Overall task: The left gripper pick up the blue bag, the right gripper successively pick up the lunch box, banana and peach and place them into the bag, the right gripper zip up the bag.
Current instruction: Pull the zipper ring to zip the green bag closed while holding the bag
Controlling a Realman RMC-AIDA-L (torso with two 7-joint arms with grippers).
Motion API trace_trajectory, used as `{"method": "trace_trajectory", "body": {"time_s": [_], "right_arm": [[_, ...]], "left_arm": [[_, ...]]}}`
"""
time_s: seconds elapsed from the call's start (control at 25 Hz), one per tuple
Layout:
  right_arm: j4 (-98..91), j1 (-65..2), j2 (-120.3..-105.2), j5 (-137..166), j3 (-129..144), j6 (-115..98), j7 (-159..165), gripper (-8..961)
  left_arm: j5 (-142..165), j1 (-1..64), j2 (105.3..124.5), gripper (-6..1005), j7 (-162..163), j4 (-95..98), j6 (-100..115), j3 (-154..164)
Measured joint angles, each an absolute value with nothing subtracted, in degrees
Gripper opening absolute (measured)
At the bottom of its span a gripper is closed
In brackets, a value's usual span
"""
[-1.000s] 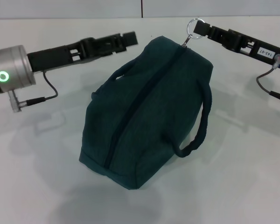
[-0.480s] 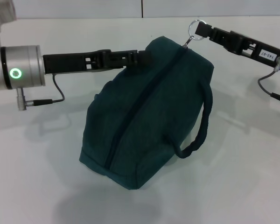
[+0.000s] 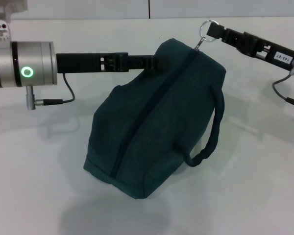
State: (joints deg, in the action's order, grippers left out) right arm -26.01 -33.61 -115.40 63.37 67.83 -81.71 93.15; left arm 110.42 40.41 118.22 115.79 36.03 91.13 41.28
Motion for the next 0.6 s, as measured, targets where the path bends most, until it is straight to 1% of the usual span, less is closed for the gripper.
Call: {"method": "trace_trajectory", "body": {"time_s": [0.16, 0.6], "right_arm": [[-26.0, -33.3, -115.40, 63.4, 67.7, -81.7, 93.2, 26], [-26.0, -33.0, -115.45, 63.4, 67.5, -81.7, 92.9, 36]], "left_arm": [[110.5, 40.4, 118.23, 794, 113.1, 36.2, 91.1, 42.8], [109.2, 39.9, 118.21, 356, 111.9, 36.2, 91.0, 42.9]]}}
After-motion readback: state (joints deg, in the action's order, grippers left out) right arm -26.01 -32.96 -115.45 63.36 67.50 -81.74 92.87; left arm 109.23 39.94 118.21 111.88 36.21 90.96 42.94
